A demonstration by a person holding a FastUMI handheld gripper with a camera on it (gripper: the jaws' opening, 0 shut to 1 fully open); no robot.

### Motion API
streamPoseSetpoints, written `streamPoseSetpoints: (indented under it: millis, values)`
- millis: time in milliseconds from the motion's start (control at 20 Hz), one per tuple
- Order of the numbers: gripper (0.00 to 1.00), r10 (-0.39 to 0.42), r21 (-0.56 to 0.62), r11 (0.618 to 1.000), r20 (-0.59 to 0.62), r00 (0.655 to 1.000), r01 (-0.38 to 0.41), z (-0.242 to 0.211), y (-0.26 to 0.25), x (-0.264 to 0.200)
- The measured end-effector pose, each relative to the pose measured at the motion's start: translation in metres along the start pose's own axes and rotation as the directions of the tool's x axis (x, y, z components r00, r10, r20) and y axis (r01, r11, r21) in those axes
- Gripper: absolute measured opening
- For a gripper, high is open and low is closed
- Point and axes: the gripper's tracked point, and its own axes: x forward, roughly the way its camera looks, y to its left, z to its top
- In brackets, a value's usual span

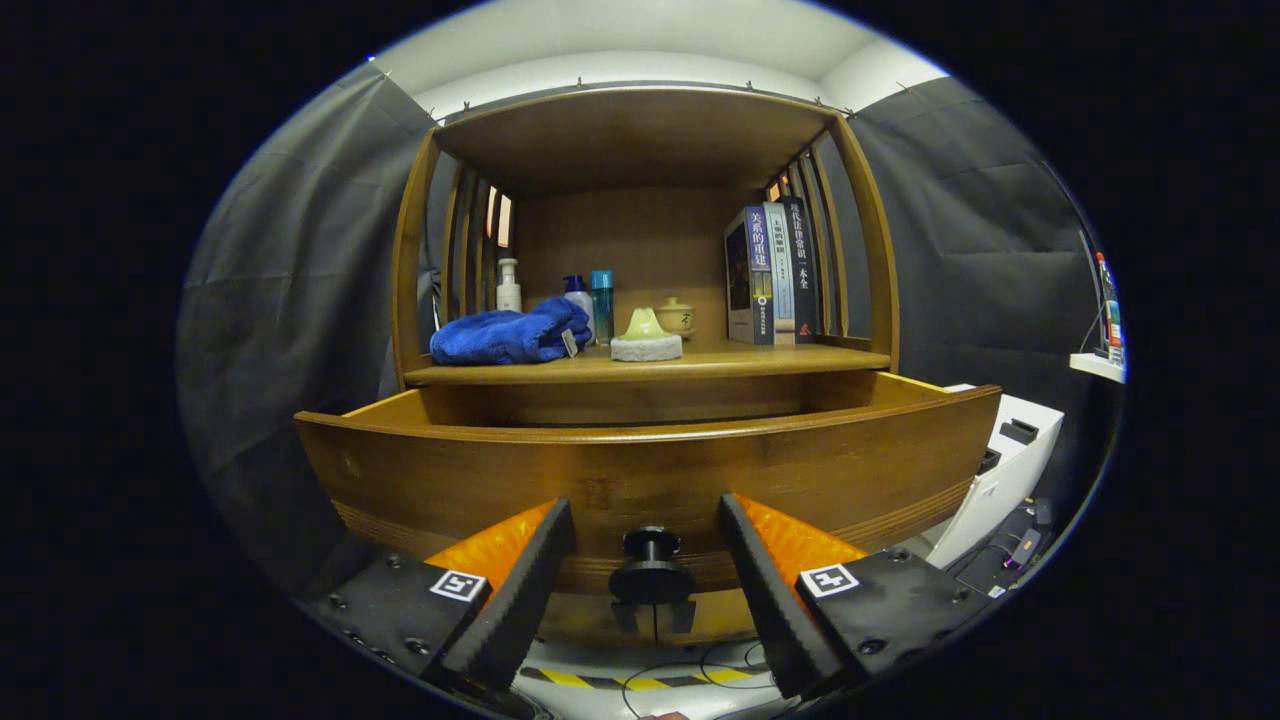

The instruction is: Pull open the drawer, take out the items inside it, and place them on the countertop above the cabinet.

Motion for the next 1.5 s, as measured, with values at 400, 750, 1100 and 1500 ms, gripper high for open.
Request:
streamPoseSetpoints:
  millis: [400, 750, 1100, 1500]
  values:
    - [0.98, -0.006, -0.02, 1.0, -0.004, 1.0, 0.006, 0.007, 0.0, 0.061]
    - [0.98, -0.007, -0.034, 0.999, 0.023, 1.0, 0.008, 0.014, 0.002, 0.105]
    - [0.98, -0.009, -0.041, 0.999, 0.012, 1.0, 0.01, 0.014, -0.001, 0.129]
    - [0.99, -0.026, -0.085, 0.996, 0.069, 0.997, 0.032, 0.047, 0.003, 0.094]
